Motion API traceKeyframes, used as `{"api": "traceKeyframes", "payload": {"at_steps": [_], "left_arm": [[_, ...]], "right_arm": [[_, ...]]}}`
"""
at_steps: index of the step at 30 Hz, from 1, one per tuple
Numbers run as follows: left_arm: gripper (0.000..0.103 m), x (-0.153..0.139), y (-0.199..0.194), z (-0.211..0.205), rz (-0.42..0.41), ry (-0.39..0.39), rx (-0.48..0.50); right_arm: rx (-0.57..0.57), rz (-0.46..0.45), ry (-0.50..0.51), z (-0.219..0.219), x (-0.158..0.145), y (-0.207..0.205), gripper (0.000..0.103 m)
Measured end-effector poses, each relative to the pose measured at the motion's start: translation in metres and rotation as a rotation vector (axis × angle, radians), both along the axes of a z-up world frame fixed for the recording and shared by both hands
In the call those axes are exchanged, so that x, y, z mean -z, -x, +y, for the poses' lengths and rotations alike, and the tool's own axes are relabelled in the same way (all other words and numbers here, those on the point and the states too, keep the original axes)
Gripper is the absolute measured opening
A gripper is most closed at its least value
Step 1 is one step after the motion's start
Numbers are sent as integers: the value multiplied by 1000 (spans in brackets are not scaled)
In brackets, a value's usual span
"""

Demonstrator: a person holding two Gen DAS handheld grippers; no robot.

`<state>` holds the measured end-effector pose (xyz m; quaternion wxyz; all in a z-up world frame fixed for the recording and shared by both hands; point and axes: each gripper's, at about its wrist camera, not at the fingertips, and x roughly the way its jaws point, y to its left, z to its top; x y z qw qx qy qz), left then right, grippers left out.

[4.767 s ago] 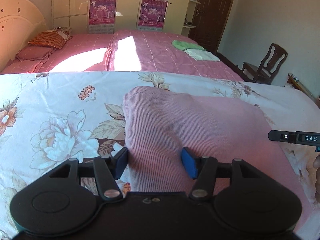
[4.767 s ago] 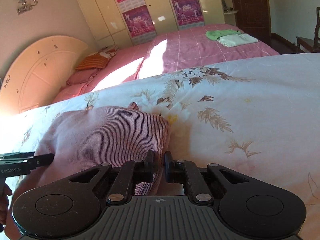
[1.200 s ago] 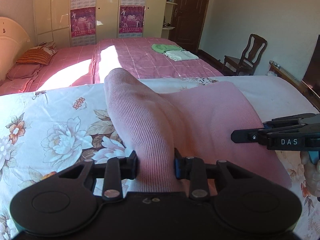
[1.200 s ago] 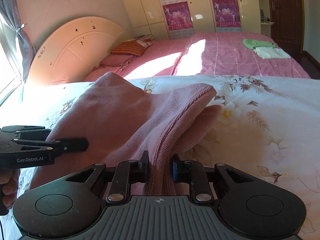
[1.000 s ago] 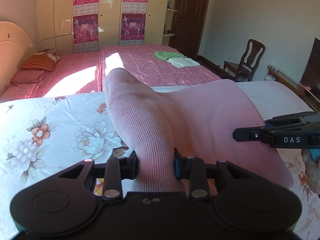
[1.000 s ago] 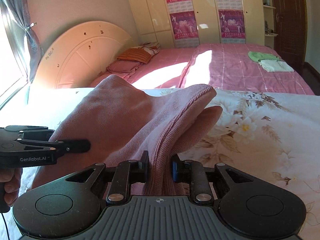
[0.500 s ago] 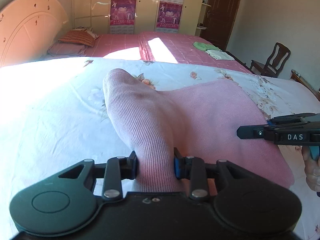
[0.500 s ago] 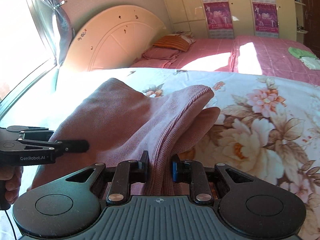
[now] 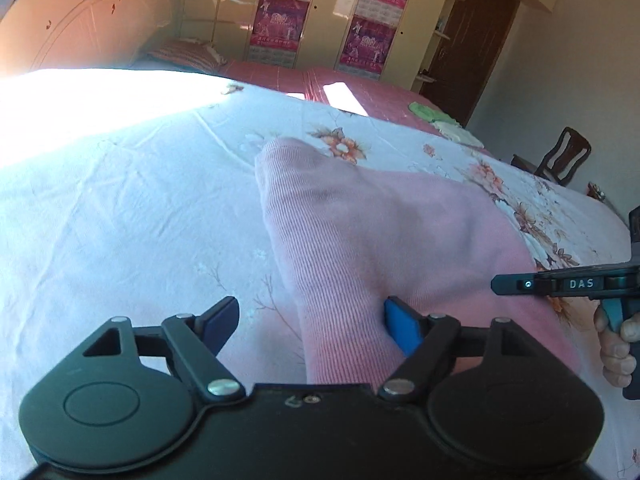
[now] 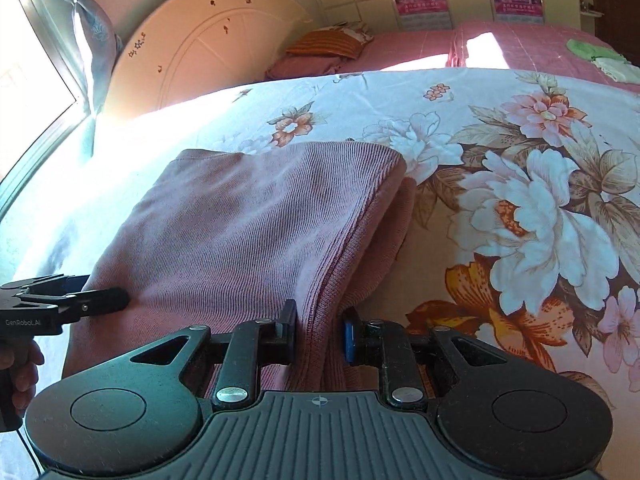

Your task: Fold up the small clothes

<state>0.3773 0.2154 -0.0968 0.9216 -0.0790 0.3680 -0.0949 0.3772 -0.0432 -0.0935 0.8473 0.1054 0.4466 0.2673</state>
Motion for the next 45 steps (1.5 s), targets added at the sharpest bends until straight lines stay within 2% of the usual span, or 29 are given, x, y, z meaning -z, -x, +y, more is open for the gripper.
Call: {"api": "traceKeyframes", "payload": {"at_steps": [1,3,5,7,8,9,10,11,13,15,16,19,22,24,25,28,29,30,32,35,37,38,39,41,43,45], "left_arm": [[59,-7,6,1,-37,-2,9],[57,-19,13,-2,-92,18,64],[57,-21,12,-12,-110,26,140],[58,-14,5,-26,-67,-8,201],[58,-3,0,-32,-20,-37,211],[58,4,-3,-34,4,-57,199],[59,8,-4,-33,9,-53,190],[58,10,-2,-30,1,-27,184],[58,9,2,-24,-5,6,174],[58,7,9,-20,-12,17,165],[58,6,12,-20,-18,18,166],[58,6,21,-19,-23,27,144],[60,13,19,-22,15,-19,106],[61,18,19,-21,34,-11,89],[62,19,21,-20,32,-8,83],[62,16,35,-17,25,-16,48],[61,13,44,-14,21,-3,39],[59,11,52,-12,15,7,32],[60,7,69,-9,4,12,13],[60,14,84,-8,29,3,-9],[61,22,88,-10,62,-16,-26],[63,25,91,-11,69,-25,-38],[63,26,95,-12,69,-38,-45],[62,23,101,-16,70,-73,-66],[60,14,114,-23,55,-102,-75],[67,4,132,-30,32,-120,-79]], "right_arm": [[4,2,0,-1,1,-1,21],[24,15,-13,-3,0,0,21],[45,31,-33,-8,2,-2,21],[62,45,-54,-12,6,-3,21],[67,56,-71,-14,8,-3,22],[79,74,-92,-18,7,-3,24],[101,76,-92,-22,5,-3,31],[151,59,-70,-28,-2,-1,46],[198,-7,-60,-41,-22,10,48],[172,-60,-75,-45,-42,25,38],[139,-79,-63,-41,-48,32,22],[43,-105,-17,-20,-55,52,20],[-33,-100,68,3,-41,63,19],[-17,-73,179,8,-22,61,6],[0,-78,204,6,-17,59,0],[68,-73,268,-6,-14,57,0],[75,-66,259,-12,-17,59,0],[75,-70,206,-19,-23,66,0],[55,-107,158,-22,-39,84,0],[-30,-132,115,-13,-46,111,0],[-56,-117,159,-2,-36,118,0],[-42,-71,214,2,-21,114,0],[-27,-41,216,0,-13,111,0],[31,-18,159,-10,-10,110,0],[78,-60,220,-8,-25,121,0],[80,-119,252,-10,-43,144,0]]}}
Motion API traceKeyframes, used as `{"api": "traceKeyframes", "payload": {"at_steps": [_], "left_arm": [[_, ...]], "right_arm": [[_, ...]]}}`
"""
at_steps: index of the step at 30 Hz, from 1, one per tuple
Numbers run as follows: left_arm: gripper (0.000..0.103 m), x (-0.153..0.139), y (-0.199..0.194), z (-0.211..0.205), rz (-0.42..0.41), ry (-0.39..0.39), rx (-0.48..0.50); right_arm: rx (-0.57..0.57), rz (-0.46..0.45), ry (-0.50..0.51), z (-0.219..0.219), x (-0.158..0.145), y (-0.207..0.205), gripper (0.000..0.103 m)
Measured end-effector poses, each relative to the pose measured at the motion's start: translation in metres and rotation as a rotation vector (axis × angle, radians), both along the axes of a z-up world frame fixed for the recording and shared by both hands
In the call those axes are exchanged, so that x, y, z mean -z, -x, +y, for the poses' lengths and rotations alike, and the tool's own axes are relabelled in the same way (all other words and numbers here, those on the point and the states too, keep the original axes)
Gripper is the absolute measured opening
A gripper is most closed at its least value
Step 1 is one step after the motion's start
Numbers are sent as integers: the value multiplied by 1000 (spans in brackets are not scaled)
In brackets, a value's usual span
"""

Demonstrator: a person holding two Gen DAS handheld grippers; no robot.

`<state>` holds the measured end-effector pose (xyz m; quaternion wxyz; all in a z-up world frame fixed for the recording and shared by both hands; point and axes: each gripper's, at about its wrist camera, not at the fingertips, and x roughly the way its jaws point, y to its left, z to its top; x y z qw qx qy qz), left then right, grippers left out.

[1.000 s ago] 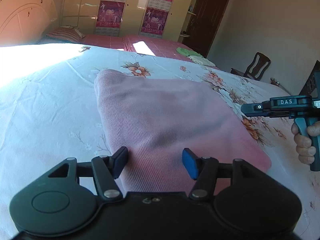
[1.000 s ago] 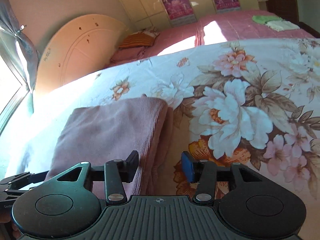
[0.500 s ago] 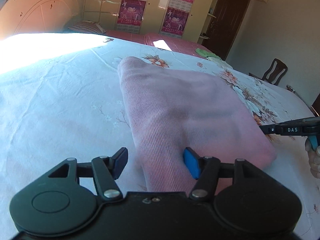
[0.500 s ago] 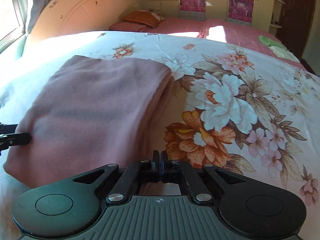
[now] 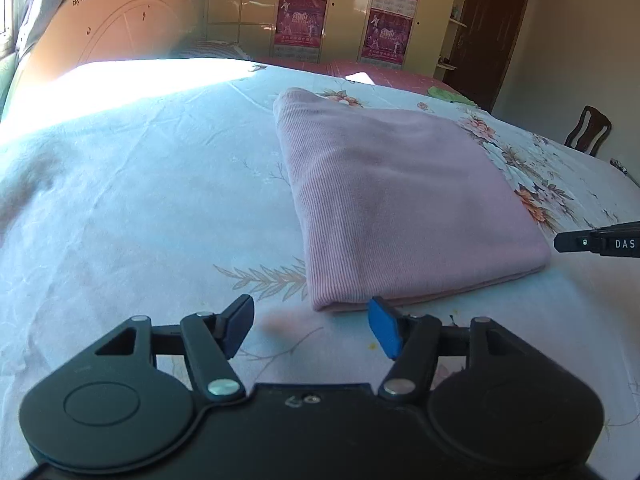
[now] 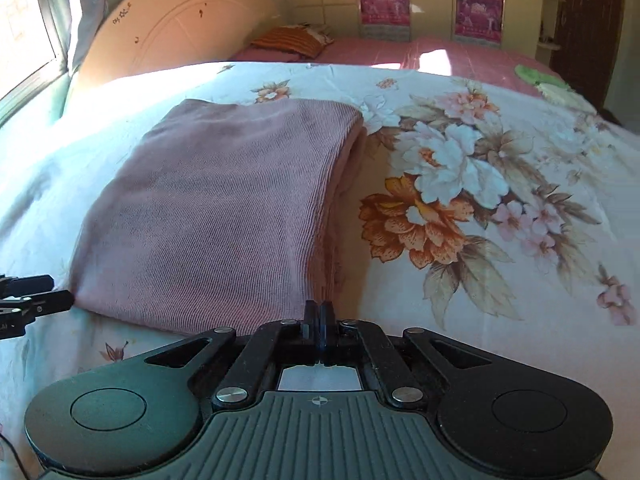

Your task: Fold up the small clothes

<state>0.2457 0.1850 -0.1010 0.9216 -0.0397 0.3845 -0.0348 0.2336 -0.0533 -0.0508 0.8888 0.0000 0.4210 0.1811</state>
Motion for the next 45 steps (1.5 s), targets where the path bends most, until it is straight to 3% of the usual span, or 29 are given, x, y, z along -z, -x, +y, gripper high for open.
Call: {"api": "traceKeyframes", "payload": {"at_steps": [2,5,6,7,8,10,16,21,32,45], "left_arm": [[91,-14,27,-10,-54,-18,-12],[102,-38,68,-26,-126,-25,-17],[103,-49,83,-33,-149,-32,-24],[103,-57,96,-39,-172,-41,-27],[103,-65,111,-46,-192,-53,-24],[103,-80,138,-59,-222,-62,-11],[103,-112,209,-90,-282,-65,14],[103,-125,244,-97,-307,-45,28],[103,-133,269,-99,-328,-57,4],[103,-132,274,-100,-333,-52,-9]], "right_arm": [[9,-22,-5,-7,-12,23,0],[34,-39,-47,-20,-30,69,0],[51,-47,-62,-24,-37,89,5],[71,-66,-71,-27,-43,104,45],[106,-114,-86,-30,-52,124,102],[127,-206,-107,-33,-68,162,103],[133,-275,-76,-29,-97,229,103],[119,-317,-60,-28,-110,272,103],[109,-341,-45,-24,-117,307,103],[82,-346,-47,-22,-123,312,103]]}}
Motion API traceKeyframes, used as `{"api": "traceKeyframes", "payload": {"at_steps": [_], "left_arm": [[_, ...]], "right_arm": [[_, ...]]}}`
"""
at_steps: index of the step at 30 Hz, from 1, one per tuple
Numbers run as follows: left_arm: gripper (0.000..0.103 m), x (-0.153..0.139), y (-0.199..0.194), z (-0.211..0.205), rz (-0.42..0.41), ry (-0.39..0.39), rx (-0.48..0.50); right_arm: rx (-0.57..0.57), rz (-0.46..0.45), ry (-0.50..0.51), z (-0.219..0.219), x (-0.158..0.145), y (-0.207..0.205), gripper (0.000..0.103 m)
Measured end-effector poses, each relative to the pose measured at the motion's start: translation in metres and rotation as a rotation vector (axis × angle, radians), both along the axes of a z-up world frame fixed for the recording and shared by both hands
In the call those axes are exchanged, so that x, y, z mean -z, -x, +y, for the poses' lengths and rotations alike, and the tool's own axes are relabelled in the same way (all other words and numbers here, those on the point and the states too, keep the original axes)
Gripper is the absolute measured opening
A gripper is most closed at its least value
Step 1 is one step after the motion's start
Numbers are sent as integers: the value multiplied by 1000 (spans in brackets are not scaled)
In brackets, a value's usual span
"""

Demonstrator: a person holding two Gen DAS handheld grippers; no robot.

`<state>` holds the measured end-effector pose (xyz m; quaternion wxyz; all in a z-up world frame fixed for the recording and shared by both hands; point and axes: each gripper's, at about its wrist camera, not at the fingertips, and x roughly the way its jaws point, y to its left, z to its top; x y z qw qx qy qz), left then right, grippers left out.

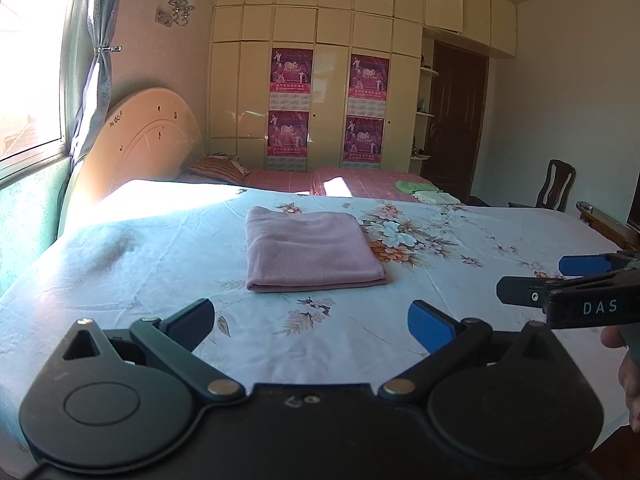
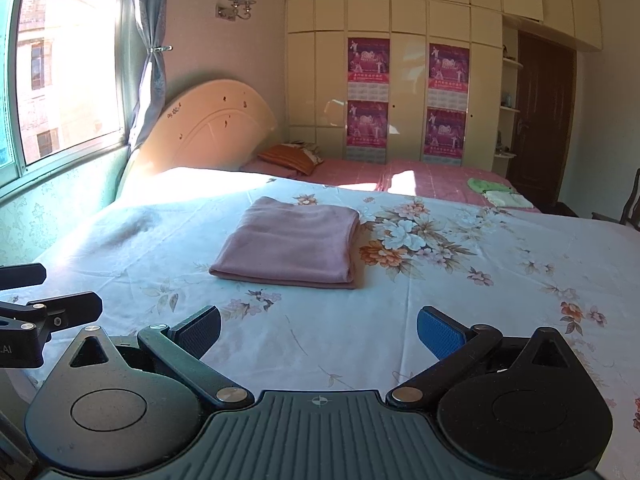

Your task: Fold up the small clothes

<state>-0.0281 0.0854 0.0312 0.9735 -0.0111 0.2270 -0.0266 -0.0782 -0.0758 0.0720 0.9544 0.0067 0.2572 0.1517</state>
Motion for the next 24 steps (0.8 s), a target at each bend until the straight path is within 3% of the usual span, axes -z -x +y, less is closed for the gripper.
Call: {"api": "traceKeyframes", "payload": {"at_steps": [24], "left_arm": [[103,-4,-4,-5,-11,-22,25]], "right_arm": [[15,14,-2,-8,-4,-2,103]]}}
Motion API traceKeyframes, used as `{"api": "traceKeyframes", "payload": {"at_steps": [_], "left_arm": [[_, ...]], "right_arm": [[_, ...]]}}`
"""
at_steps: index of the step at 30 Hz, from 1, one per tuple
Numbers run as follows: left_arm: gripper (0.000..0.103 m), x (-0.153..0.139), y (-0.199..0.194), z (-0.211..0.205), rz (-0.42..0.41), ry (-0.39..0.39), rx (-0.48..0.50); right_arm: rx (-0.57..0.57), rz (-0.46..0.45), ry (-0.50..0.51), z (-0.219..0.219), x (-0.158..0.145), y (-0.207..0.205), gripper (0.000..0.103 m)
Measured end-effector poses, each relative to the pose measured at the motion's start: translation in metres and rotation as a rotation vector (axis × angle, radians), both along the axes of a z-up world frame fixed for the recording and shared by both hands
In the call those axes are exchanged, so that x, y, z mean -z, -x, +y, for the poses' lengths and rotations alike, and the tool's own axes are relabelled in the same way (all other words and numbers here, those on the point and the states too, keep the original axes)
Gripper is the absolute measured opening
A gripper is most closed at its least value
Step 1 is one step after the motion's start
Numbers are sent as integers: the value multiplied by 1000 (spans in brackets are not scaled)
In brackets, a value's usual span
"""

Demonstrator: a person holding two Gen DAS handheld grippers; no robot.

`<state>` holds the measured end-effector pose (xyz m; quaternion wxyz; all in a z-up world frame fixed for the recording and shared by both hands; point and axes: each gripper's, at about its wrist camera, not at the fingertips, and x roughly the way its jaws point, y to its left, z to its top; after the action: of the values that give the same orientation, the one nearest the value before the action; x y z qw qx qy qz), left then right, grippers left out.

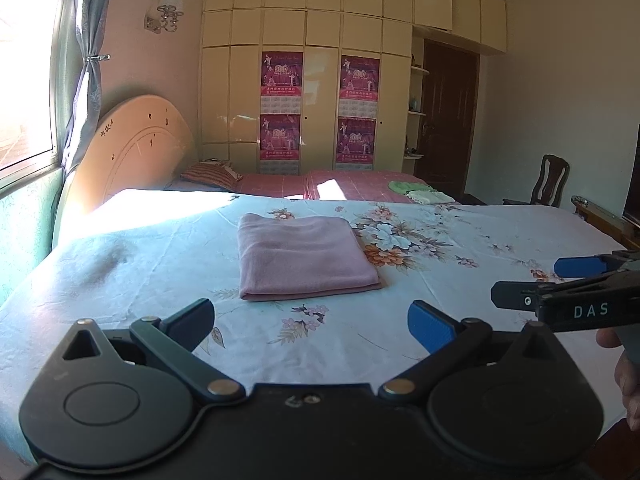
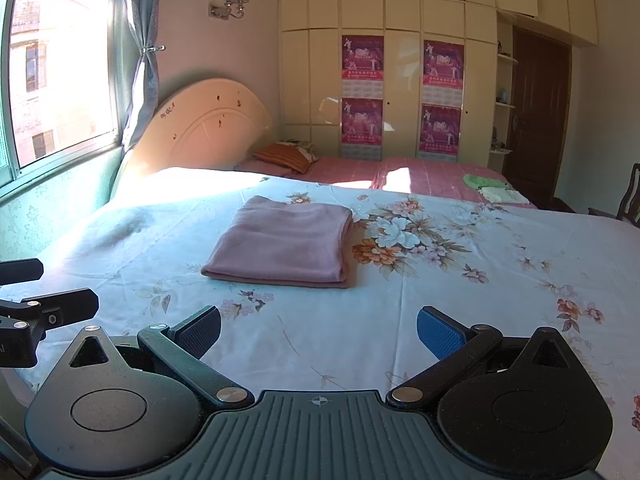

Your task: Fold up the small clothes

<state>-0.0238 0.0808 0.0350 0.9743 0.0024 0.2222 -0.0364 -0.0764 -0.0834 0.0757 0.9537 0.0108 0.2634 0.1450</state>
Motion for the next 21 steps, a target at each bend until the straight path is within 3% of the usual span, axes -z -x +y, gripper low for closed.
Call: {"api": "traceKeyframes", "payload": {"at_steps": [21], "left_arm": [[103,-1,1,4,-6,1,-2]], "right_arm": [[-16,-13,26,4,-5,0,103]]}}
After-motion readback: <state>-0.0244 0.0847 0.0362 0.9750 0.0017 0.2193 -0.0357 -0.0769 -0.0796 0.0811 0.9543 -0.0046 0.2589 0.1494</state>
